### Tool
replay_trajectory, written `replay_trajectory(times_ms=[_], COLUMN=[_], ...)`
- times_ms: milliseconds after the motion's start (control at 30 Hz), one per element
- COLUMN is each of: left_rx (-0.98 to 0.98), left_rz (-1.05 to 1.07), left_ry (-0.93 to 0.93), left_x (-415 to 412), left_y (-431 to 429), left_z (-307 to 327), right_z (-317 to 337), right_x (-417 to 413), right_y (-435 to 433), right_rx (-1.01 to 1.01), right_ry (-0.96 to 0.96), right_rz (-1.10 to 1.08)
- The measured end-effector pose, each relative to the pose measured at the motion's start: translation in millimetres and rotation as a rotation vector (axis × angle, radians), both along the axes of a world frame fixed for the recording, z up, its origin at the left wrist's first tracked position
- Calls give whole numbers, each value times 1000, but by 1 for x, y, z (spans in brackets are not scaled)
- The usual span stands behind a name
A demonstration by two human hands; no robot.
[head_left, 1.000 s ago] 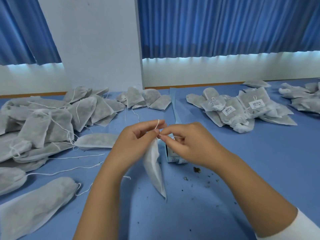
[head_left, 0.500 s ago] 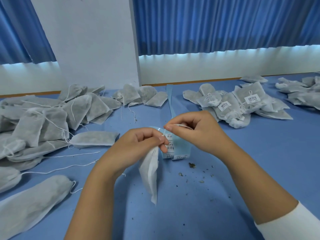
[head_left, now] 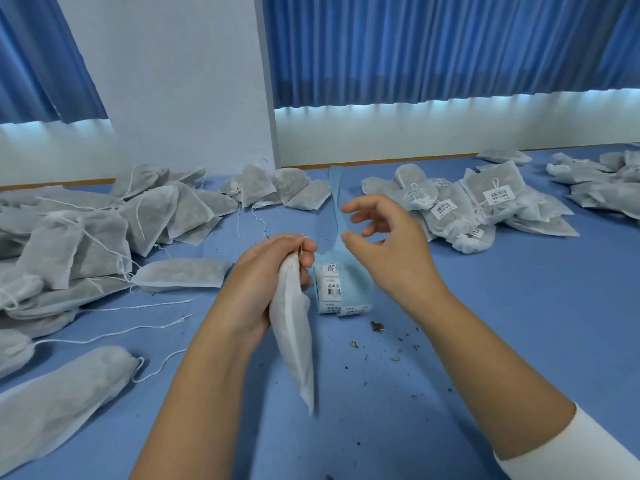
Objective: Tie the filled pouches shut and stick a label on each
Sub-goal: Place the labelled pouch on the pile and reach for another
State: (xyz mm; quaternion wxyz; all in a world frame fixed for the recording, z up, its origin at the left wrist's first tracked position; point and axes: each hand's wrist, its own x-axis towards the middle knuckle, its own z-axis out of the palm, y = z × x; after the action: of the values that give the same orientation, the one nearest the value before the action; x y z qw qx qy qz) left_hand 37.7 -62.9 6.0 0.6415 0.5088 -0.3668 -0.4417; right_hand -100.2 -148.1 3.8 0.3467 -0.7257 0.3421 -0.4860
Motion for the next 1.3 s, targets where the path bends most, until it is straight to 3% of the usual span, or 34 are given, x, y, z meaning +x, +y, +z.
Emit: replay_trajectory(times_ms=[167,467,600,767,1100,1300], left_rx=[28,54,52,35,29,56], left_rz=[64,43,42,206,301,282], left_ry=[-83,-213,-233,-364,-493,-582], left_x=[2,2,3,-2,-8,-6], left_y=[-1,1,2,-4,-14,-12], left_z=[-3,-3,-3,-9,-20,-18], right_z=[-2,-6,-4,-5,-9,-7], right_x=[8,5,2,5,7,6], right_y=[10,5,2,0,0,7], right_rx=[205,451,447,420,541,254], right_ry=[-135,-172,-128,-89,-313,-13], right_rz=[363,468,478,423,483,317])
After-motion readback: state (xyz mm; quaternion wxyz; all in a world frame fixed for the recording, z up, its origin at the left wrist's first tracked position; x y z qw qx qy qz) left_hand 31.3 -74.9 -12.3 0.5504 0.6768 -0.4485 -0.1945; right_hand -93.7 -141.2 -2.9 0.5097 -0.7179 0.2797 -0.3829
